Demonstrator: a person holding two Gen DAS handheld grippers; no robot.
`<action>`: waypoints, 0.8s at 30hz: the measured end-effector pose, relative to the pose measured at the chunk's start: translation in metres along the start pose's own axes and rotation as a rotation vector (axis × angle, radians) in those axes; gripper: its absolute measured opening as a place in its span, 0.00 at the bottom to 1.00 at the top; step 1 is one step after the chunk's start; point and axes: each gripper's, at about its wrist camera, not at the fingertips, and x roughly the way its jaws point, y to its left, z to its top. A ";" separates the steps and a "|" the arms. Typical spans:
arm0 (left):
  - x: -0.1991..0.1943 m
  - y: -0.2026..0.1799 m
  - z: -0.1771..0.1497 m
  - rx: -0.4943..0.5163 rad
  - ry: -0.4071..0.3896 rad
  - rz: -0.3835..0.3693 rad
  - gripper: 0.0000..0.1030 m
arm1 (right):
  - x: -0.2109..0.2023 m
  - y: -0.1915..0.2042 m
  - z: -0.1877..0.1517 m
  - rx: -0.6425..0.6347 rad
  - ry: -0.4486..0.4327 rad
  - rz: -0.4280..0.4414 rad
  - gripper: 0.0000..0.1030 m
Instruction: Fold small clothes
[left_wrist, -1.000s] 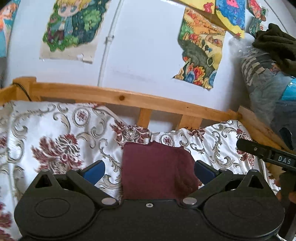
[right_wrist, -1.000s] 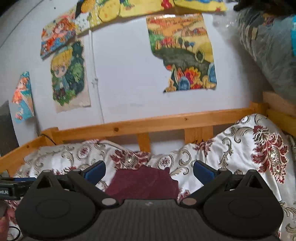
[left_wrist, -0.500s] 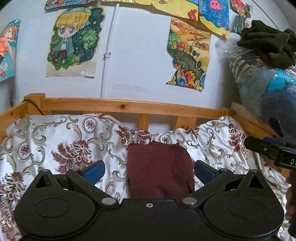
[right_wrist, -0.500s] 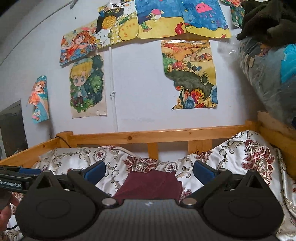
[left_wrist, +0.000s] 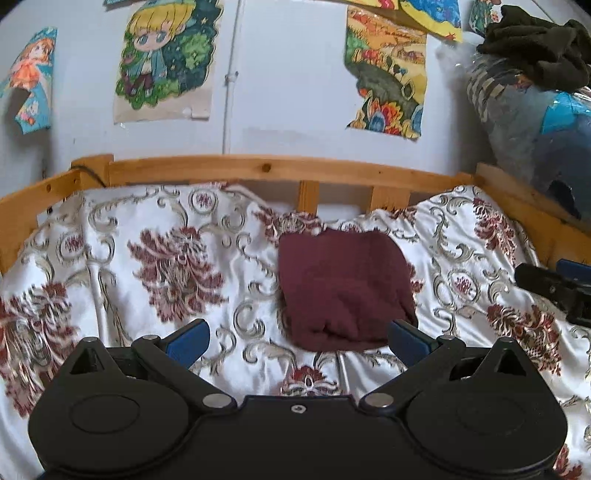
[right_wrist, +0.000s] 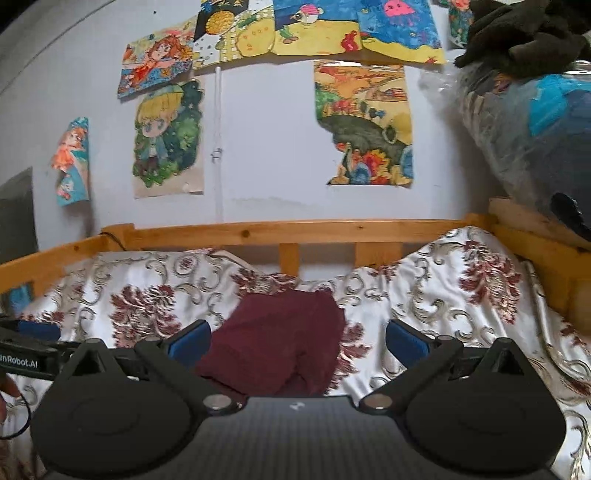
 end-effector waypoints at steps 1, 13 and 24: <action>0.003 0.001 -0.005 -0.003 0.005 0.002 0.99 | -0.001 0.000 -0.003 0.008 -0.003 -0.007 1.00; 0.033 0.002 -0.033 0.012 0.084 0.018 0.99 | 0.007 -0.003 -0.047 0.037 0.078 -0.002 1.00; 0.052 -0.007 -0.047 0.088 0.153 0.028 0.99 | 0.026 -0.017 -0.072 0.112 0.179 -0.052 1.00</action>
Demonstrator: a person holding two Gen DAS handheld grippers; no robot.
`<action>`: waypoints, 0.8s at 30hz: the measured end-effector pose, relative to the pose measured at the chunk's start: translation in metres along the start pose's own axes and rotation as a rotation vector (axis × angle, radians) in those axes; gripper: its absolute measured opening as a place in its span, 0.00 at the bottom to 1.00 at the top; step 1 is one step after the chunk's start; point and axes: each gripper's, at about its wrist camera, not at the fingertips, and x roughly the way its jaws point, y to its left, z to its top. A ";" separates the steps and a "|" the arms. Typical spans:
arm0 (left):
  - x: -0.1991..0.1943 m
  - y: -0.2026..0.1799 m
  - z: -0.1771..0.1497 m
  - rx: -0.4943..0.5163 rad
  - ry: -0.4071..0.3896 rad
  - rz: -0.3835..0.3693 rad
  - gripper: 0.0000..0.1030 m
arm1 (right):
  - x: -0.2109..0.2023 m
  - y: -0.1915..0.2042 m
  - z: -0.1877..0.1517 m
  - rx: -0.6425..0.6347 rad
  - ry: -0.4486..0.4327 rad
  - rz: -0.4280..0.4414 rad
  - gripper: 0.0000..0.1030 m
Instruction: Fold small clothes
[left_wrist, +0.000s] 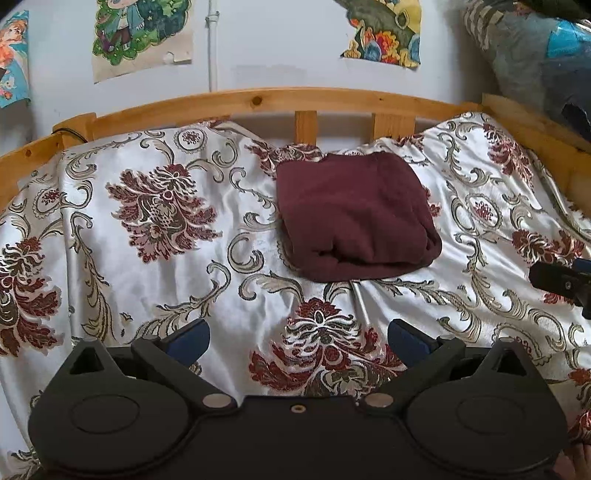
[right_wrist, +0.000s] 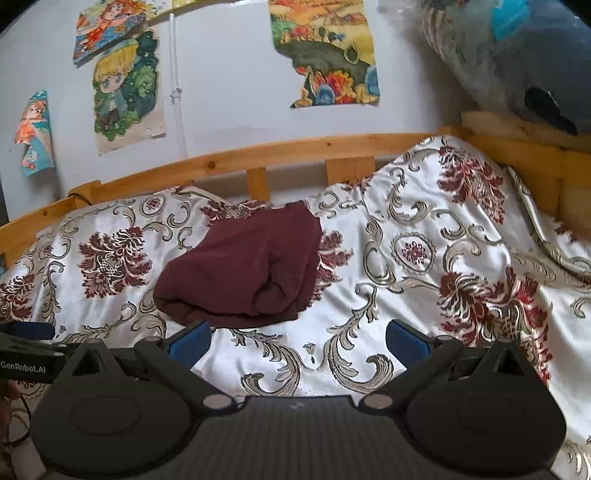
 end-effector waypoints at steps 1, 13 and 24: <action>0.001 0.000 -0.001 0.003 0.005 -0.001 0.99 | 0.001 0.000 -0.001 0.002 0.004 0.001 1.00; 0.006 0.001 -0.002 -0.004 0.023 0.002 0.99 | 0.007 0.001 -0.001 -0.005 0.035 -0.005 1.00; 0.003 0.001 -0.002 -0.010 0.010 0.006 0.99 | 0.007 0.002 -0.001 -0.012 0.043 -0.005 1.00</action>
